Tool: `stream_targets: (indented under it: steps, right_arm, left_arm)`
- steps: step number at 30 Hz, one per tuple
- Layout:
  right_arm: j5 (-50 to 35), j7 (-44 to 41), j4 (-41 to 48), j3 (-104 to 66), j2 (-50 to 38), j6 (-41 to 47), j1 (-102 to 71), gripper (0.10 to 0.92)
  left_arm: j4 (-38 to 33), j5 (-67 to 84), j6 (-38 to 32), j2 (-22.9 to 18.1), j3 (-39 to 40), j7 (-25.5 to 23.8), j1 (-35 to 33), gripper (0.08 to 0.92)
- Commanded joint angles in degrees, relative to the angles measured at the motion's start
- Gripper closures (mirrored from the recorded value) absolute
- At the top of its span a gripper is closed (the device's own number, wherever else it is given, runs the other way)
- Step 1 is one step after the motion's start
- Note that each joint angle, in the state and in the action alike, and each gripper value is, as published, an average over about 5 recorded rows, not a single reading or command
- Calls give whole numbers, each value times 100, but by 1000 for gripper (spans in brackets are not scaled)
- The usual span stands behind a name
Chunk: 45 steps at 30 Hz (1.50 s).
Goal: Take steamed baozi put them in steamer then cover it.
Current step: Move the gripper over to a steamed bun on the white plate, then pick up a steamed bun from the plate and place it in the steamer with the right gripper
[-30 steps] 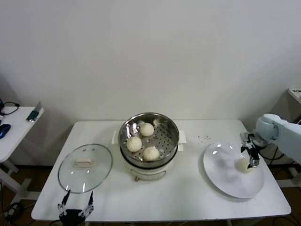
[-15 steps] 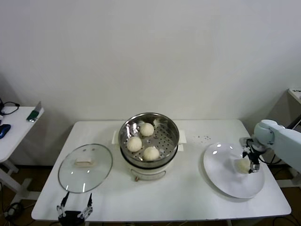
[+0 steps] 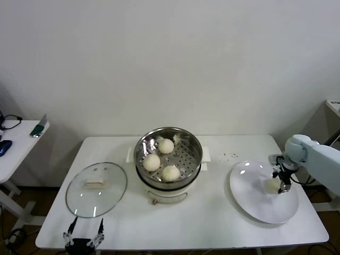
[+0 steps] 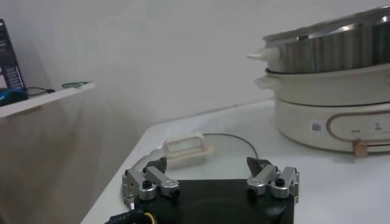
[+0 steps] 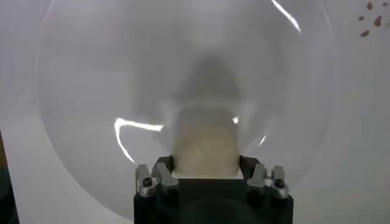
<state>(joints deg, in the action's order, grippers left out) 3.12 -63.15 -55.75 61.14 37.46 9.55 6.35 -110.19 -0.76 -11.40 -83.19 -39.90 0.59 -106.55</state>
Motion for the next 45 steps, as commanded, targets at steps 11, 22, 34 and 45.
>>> stream_targets:
  steps: [11,22,34,45]
  right_arm:
    - [-2799,-12,-330,2625,1356,443,3942,338]
    - [-4599,430,-757,3124,2846,1099,4630,338]
    - [-5418,962,-943,3399,4149,1536,4191,334]
    - [-5136,1072,-813,3860,4272,1541,3611,331]
  left_arm:
    - [-202,-21,35,-2,168,-2,-2,177]
    - [-366,-10,62,102,288,35,-125,177]
    - [-420,12,19,193,338,33,-144,177]
    - [-395,60,17,226,310,45,-118,177]
